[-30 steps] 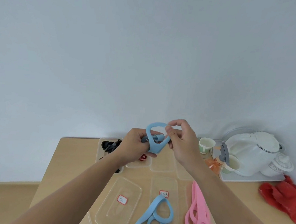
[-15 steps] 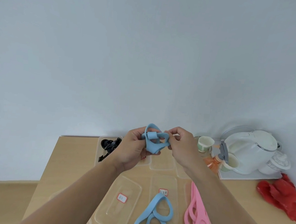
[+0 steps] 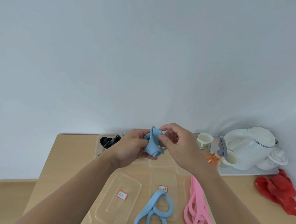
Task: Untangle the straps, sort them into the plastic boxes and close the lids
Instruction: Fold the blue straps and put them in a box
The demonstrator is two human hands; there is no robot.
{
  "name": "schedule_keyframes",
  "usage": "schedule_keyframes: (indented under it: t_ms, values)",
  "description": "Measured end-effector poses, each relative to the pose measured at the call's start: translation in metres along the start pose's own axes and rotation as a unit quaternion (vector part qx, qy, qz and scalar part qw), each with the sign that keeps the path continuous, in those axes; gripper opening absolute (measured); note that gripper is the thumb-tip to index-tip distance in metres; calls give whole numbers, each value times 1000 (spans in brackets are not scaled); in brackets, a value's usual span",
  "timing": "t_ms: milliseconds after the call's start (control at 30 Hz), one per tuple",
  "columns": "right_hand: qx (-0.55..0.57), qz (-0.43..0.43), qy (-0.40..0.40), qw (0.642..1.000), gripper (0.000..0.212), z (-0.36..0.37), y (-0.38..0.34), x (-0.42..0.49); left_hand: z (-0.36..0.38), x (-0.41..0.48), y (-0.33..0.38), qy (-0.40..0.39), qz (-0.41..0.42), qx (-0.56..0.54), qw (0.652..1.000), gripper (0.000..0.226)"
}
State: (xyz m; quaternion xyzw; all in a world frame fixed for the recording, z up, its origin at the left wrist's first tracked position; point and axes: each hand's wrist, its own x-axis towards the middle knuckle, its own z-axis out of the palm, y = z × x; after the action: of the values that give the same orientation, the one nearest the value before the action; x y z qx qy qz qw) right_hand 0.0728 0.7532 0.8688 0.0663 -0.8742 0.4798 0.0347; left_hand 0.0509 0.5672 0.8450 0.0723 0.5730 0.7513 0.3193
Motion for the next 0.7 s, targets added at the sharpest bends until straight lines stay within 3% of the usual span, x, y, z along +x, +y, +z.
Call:
schedule_keyframes:
  t_ms: [100, 267, 500, 700]
  values:
    - [-40, -7, -7, 999, 13, 3, 3, 2, 1, -2, 3, -22, -21, -106, 994, 42]
    - [-80, -25, 15, 996, 3, 16, 8, 0, 6, 6, -2, 125, -24, -48, 991, 46]
    - [97, 115, 15, 989, 8, 10, 14, 4, -2, 6, -3, 171, -23, -65, 983, 29]
    - [225, 210, -31, 951, 13, 1, 16, 13, -8, 11, 4, 53, 2, 88, 995, 31]
